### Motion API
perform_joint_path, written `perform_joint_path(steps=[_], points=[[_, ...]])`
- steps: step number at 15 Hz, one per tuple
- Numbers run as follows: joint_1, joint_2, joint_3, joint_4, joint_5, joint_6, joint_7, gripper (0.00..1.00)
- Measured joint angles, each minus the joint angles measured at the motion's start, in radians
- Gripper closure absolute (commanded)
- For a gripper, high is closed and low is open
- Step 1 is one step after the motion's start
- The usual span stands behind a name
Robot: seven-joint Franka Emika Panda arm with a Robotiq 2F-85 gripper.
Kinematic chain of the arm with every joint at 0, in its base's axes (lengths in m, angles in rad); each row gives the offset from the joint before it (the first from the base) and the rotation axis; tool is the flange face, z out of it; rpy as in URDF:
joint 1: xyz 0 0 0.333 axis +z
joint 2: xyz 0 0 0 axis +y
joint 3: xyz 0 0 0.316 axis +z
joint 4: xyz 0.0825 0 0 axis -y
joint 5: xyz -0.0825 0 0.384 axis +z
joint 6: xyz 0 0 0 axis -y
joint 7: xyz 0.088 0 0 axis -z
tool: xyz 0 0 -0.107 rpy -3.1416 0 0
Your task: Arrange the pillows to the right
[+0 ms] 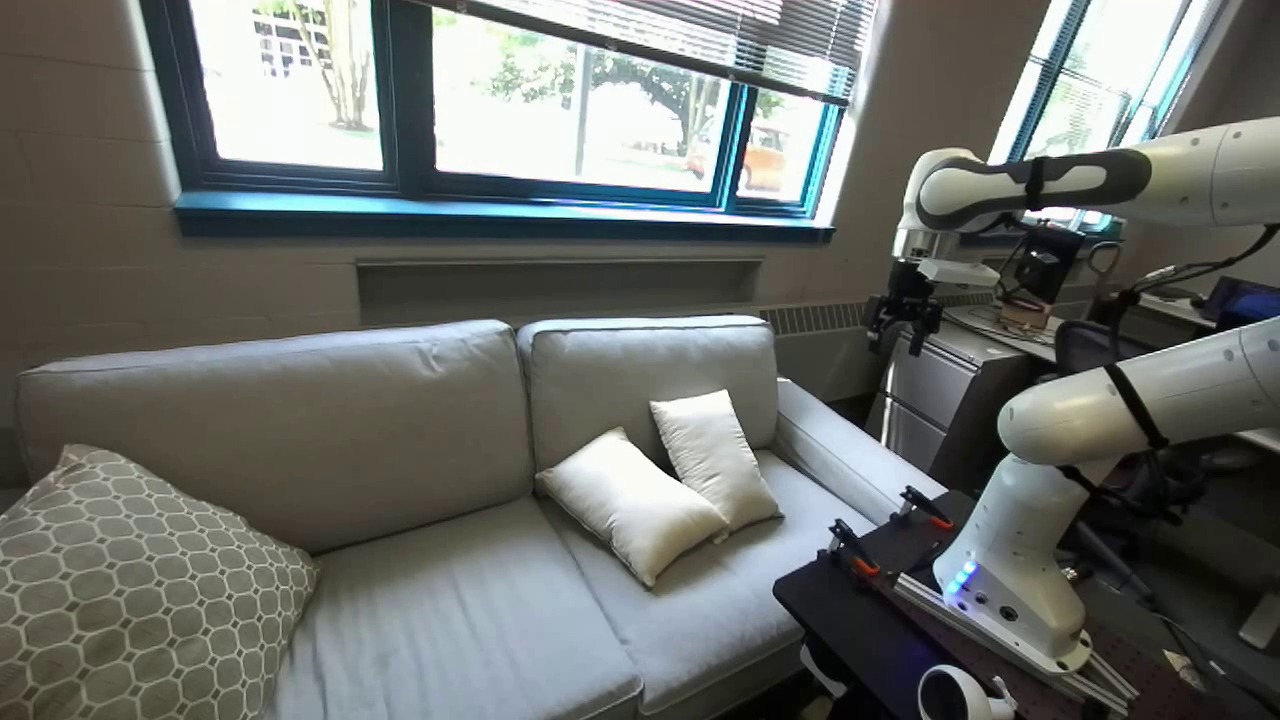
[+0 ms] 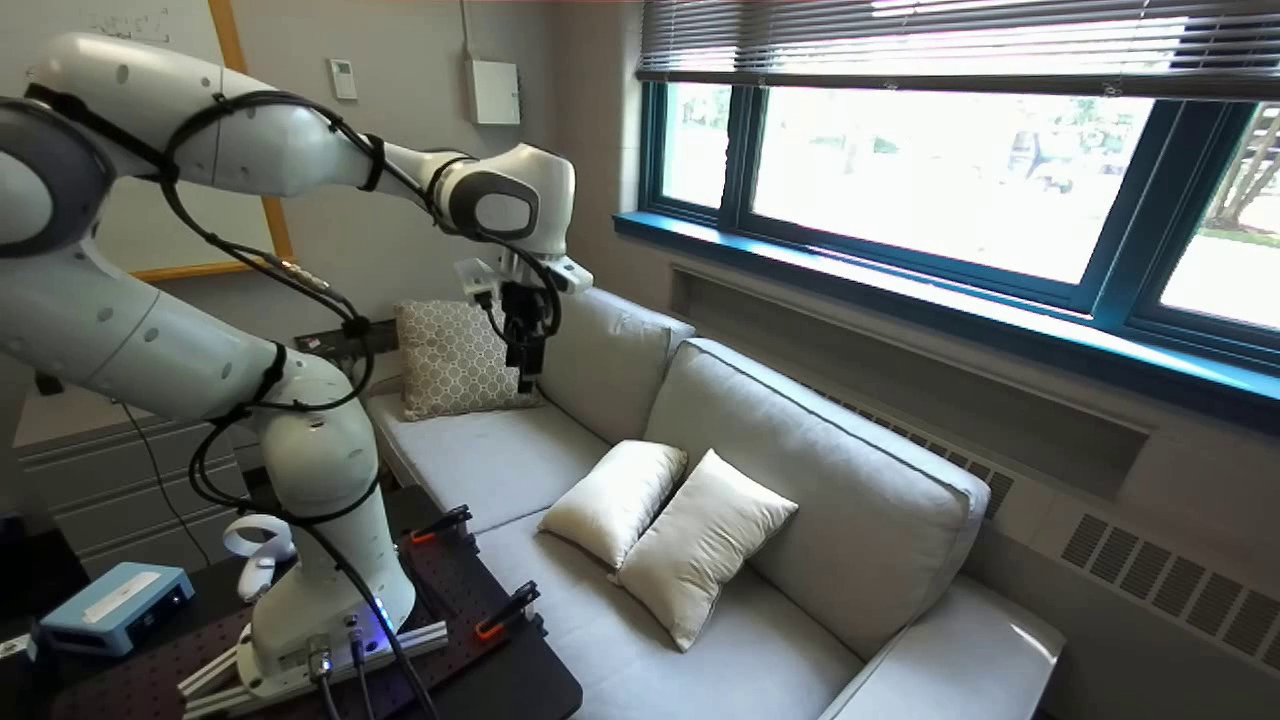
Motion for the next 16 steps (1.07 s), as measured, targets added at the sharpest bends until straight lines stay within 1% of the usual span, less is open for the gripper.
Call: perform_joint_path(steps=[2, 4, 7, 9, 12, 14, 16], points=[[0.0, 0.027, 0.042, 0.002, 0.001, 0.096, 0.063, 0.0], [0.0, 0.088, 0.09, 0.012, 0.001, 0.229, 0.136, 0.0], [-0.002, 0.246, 0.145, 0.056, -0.001, 0.422, 0.241, 0.0], [-0.002, 0.374, 0.158, 0.107, -0.001, 0.512, 0.275, 0.0], [0.003, 0.57, 0.153, 0.212, 0.0, 0.587, 0.28, 0.0], [0.016, 0.698, 0.136, 0.299, 0.006, 0.579, 0.265, 0.0], [0.024, 0.793, 0.121, 0.367, 0.007, 0.569, 0.258, 0.0]])
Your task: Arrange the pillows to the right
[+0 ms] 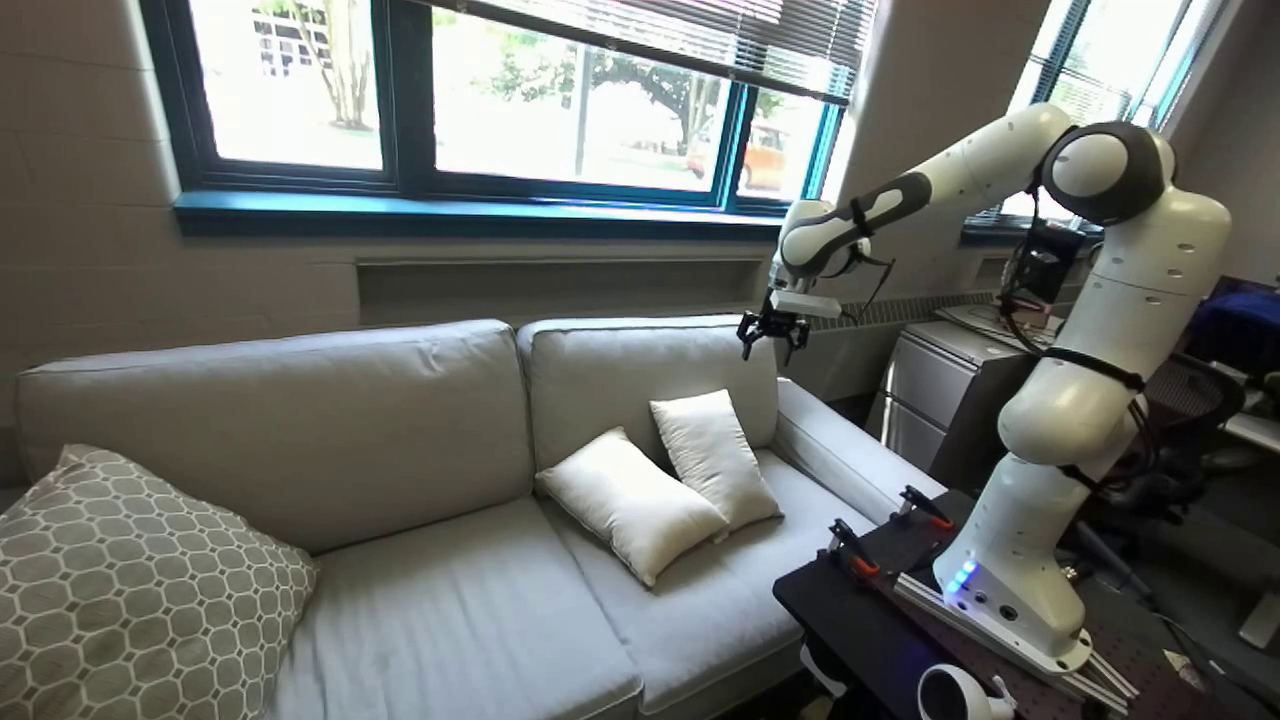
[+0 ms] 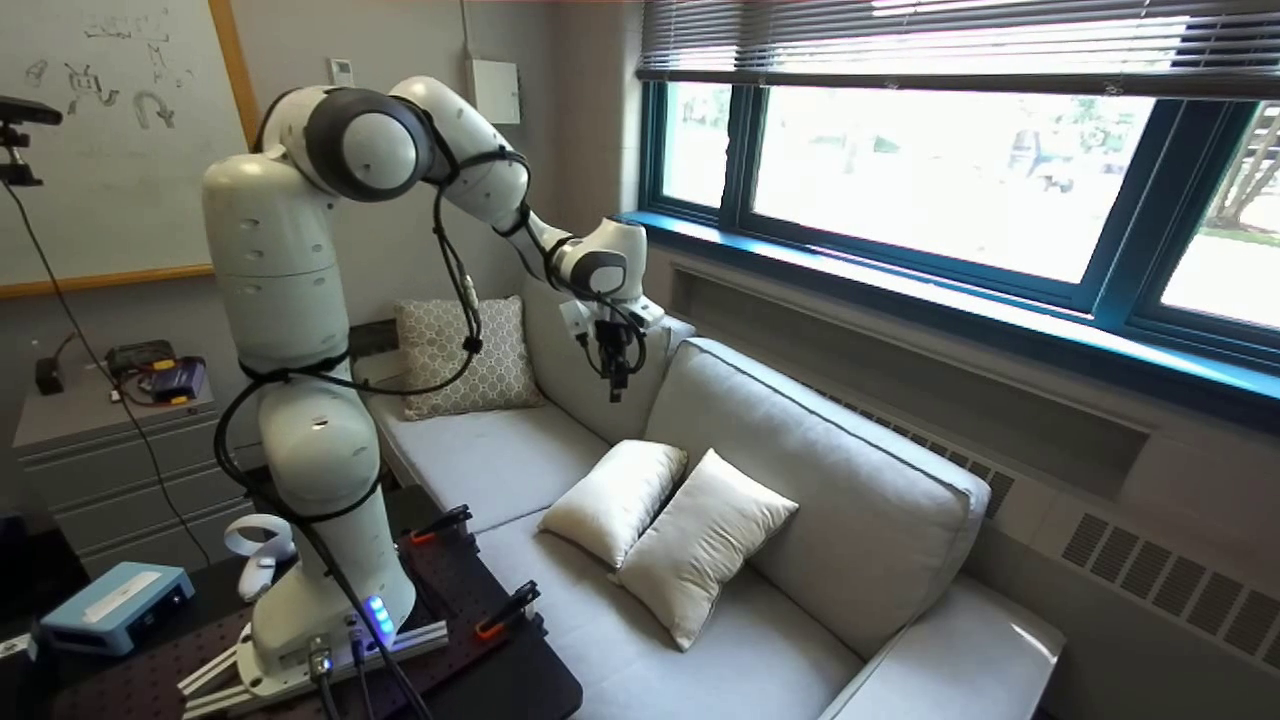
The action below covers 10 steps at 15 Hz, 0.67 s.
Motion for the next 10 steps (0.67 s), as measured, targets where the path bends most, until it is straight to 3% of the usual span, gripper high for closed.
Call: perform_joint_path(steps=[10], points=[[0.036, 0.053, -0.033, 0.034, 0.01, 0.007, 0.001, 0.0]])
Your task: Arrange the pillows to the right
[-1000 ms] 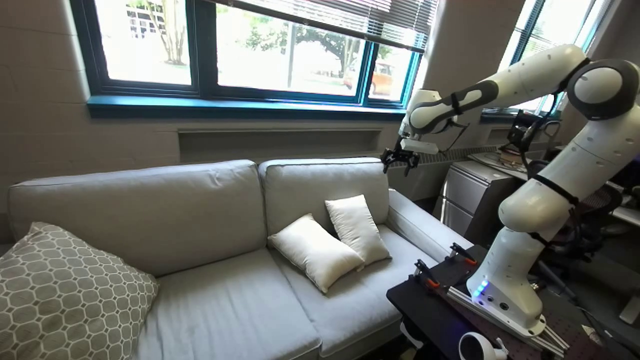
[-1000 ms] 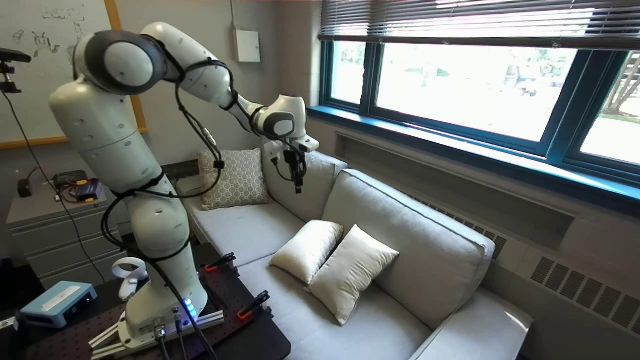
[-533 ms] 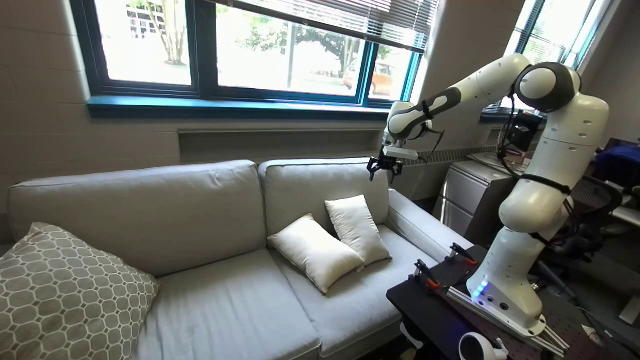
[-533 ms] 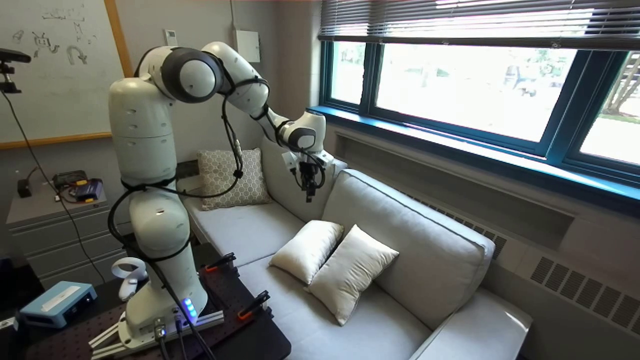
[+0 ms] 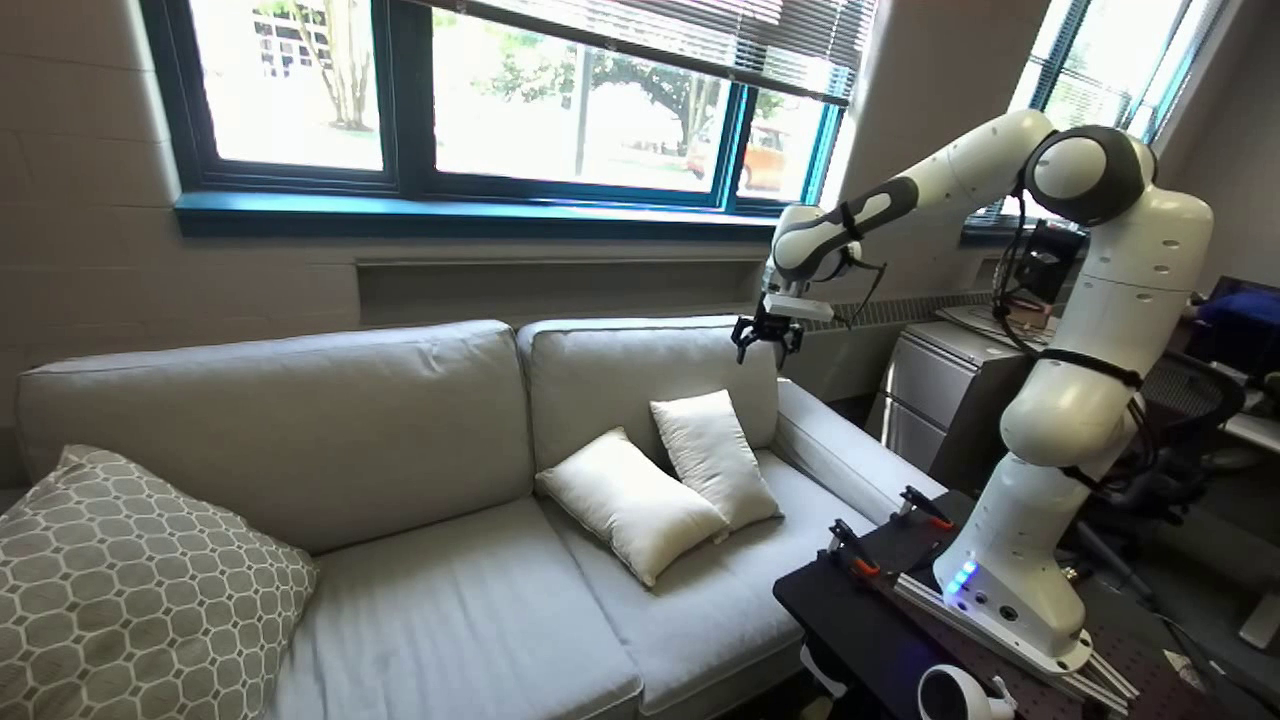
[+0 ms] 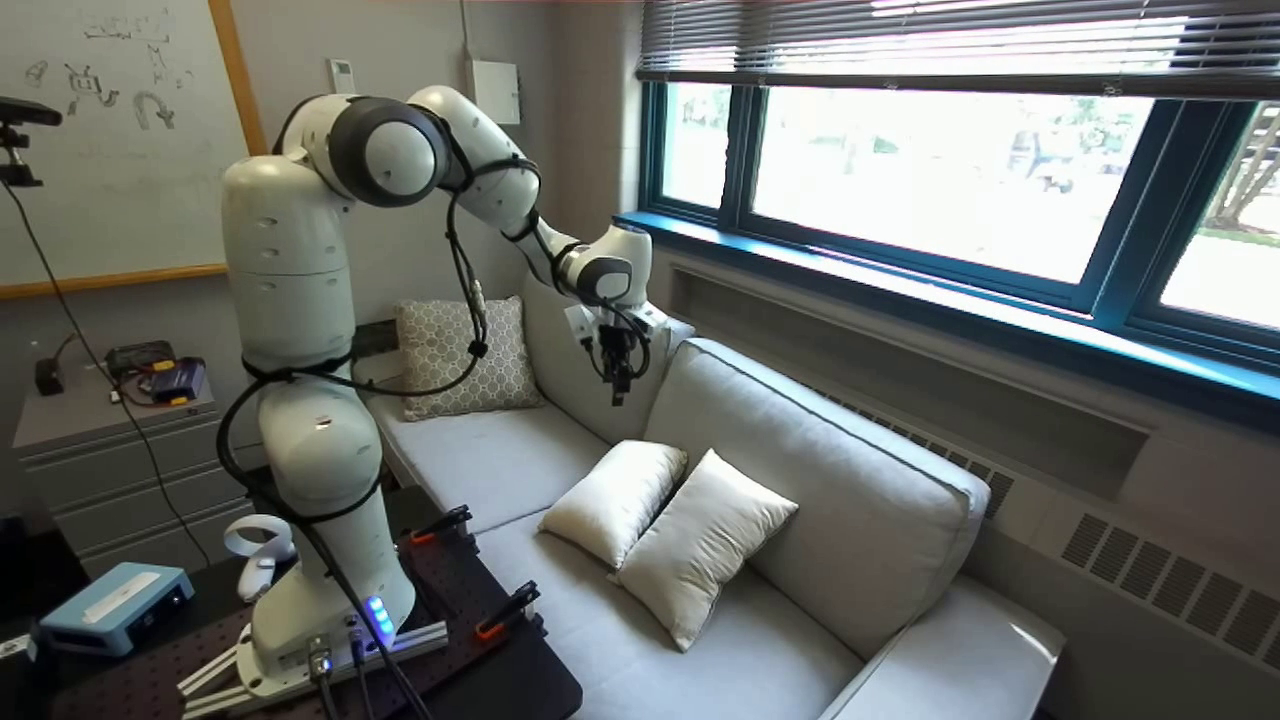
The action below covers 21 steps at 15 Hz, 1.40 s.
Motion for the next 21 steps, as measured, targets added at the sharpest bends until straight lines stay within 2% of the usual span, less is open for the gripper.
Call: perform_joint_path(steps=[5, 10, 14, 18, 21], points=[[0.034, 0.142, -0.031, 0.08, 0.029, 0.116, 0.008, 0.0], [0.077, 0.362, -0.106, 0.316, -0.009, 0.118, 0.026, 0.0], [0.104, 0.533, -0.139, 0.539, -0.023, 0.021, 0.025, 0.0], [0.143, 0.688, -0.162, 0.748, -0.046, -0.123, 0.025, 0.0], [0.146, 0.803, -0.164, 0.887, -0.047, -0.248, 0.023, 0.0]])
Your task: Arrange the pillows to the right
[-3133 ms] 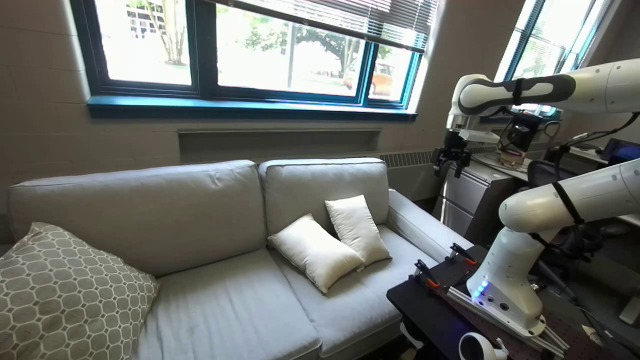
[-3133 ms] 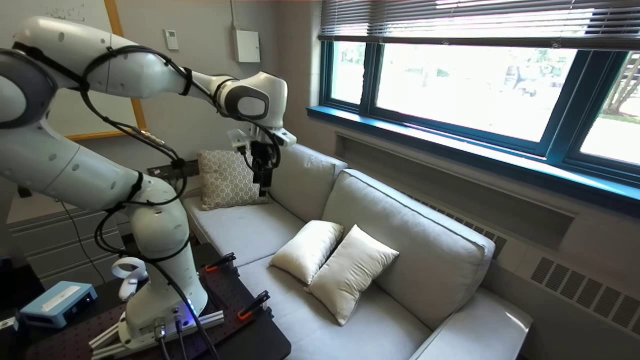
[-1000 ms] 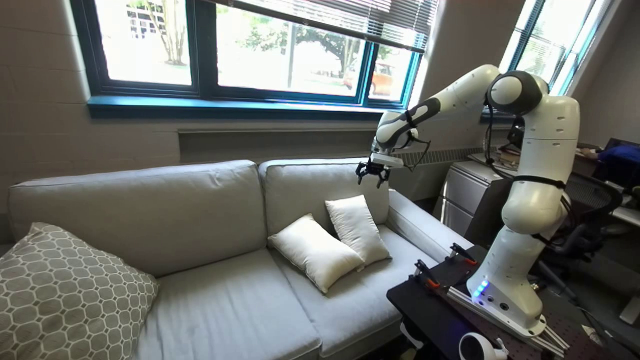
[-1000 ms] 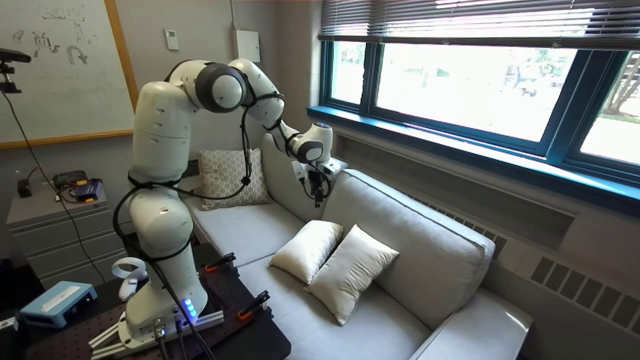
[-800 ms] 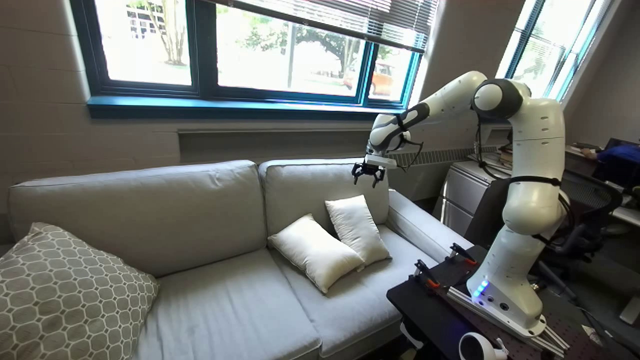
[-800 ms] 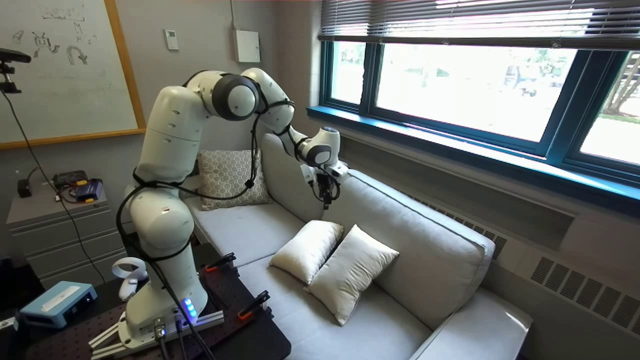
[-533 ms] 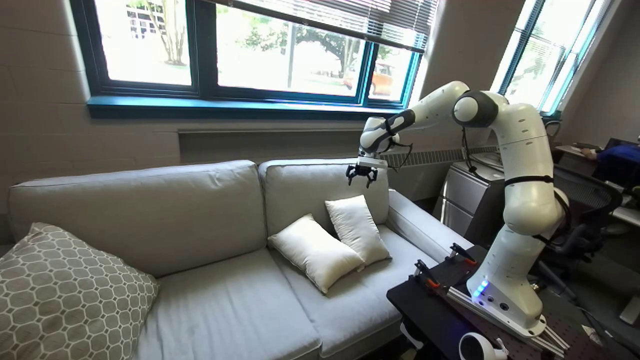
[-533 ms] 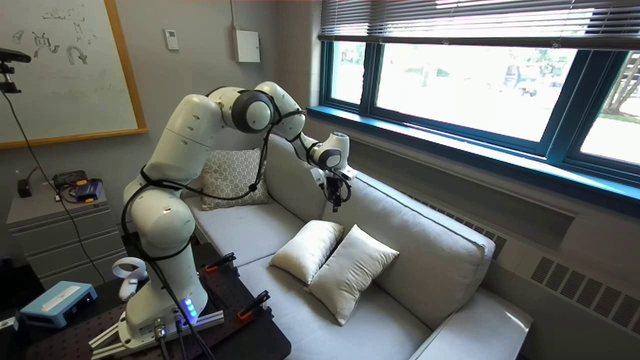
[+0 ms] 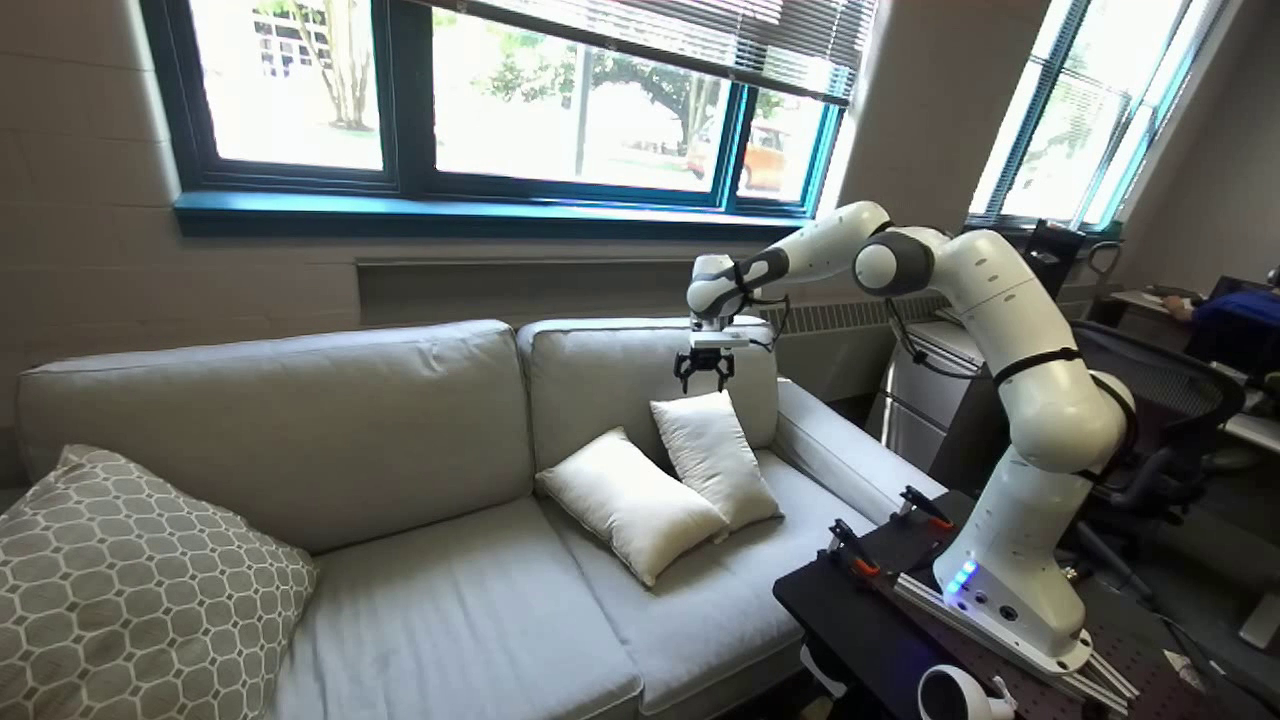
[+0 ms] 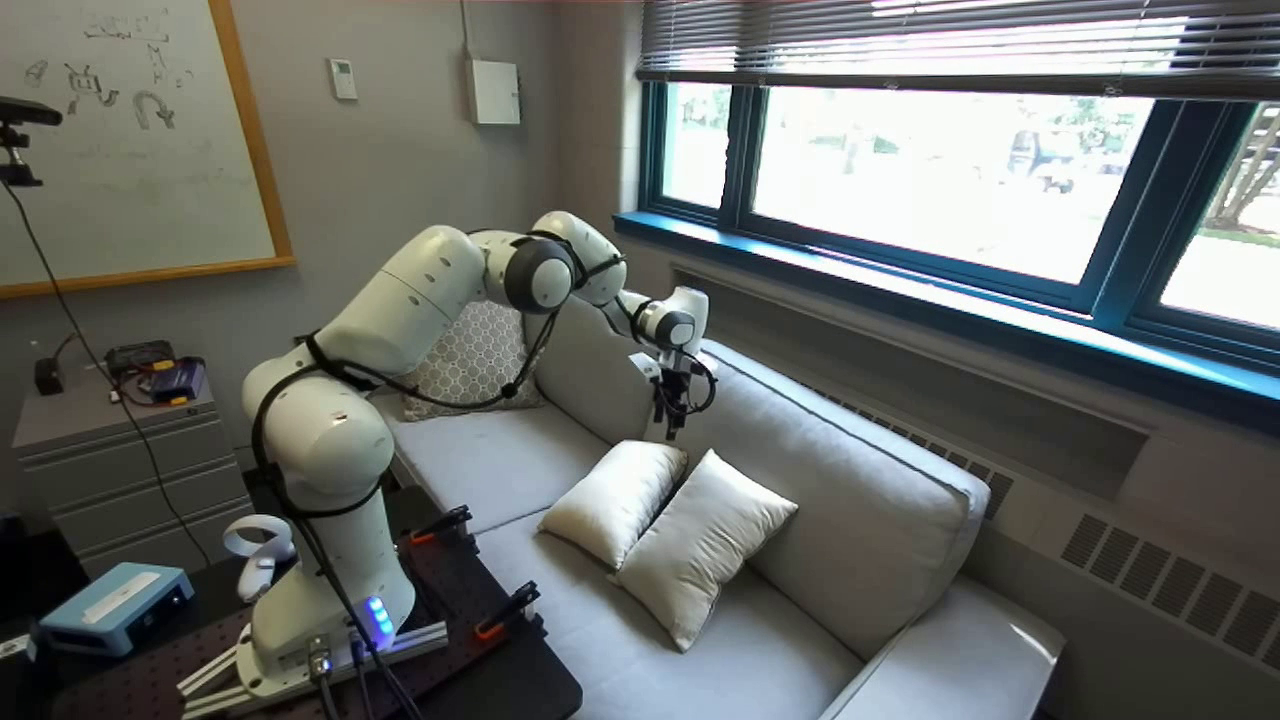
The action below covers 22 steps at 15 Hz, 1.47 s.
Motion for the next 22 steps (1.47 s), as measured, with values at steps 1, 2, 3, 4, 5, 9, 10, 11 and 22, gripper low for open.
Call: perform_joint_path(steps=[1, 2, 3, 4, 5, 9, 10, 11, 22], points=[[-0.001, 0.032, 0.0, 0.04, 0.0, -0.028, -0.001, 0.0], [-0.001, 0.054, 0.0, 0.068, 0.0, -0.041, -0.001, 0.0], [-0.002, 0.067, 0.0, 0.086, 0.0, -0.046, -0.001, 0.0], [-0.002, 0.072, 0.0, 0.094, 0.0, -0.05, -0.001, 0.0], [-0.002, 0.073, 0.0, 0.1, 0.0, -0.055, -0.001, 0.0], [0.003, 0.075, -0.009, 0.098, -0.003, -0.042, 0.007, 0.0], [0.008, 0.082, -0.02, 0.098, -0.004, -0.022, 0.019, 0.0], [0.012, 0.095, -0.031, 0.1, -0.004, 0.004, 0.037, 0.0], [0.043, 0.483, -0.107, 0.453, 0.026, 0.186, 0.443, 0.0]])
